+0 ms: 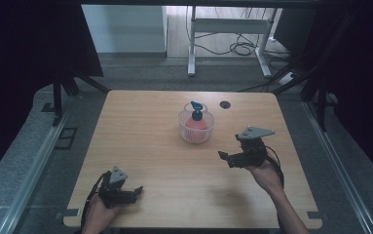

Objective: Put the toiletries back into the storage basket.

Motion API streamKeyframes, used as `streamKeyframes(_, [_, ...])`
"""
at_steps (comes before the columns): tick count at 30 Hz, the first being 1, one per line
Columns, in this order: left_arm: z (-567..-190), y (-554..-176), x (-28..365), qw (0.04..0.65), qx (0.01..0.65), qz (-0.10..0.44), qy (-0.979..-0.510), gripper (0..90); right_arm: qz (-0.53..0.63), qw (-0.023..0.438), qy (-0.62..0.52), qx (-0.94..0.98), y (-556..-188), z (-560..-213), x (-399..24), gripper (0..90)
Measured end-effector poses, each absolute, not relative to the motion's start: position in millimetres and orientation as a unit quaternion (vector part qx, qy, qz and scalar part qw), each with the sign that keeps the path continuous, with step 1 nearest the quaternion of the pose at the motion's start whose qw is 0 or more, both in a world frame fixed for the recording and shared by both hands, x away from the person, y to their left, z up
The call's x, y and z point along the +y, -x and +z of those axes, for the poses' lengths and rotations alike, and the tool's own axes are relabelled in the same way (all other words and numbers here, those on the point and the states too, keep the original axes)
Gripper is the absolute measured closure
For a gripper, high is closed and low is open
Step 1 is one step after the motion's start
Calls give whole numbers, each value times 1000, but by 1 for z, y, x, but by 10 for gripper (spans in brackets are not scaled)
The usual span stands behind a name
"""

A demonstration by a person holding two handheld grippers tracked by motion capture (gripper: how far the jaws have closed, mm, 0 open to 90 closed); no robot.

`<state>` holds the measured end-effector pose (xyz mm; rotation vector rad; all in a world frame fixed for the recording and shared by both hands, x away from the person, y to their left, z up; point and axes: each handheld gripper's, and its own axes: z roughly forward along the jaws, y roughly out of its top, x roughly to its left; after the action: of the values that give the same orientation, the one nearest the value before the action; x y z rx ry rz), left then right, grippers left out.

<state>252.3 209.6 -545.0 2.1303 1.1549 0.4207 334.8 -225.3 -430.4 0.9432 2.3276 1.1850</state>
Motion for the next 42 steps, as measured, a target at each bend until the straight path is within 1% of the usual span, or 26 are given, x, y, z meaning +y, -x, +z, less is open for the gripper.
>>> streamKeyframes(13, [-545,-253,210,334,441,162,-817,107,404,190,-348,825,-319,-442,-246,22])
streamKeyframes(29, [-545,-252,209,333,443,162,-816,107,388,193,-365,824,-302,-466,-262,16])
streamKeyframes(42, [-545,-253,209,334,443,162,-816,107,378,185,-387,820,-289,-498,-276,16])
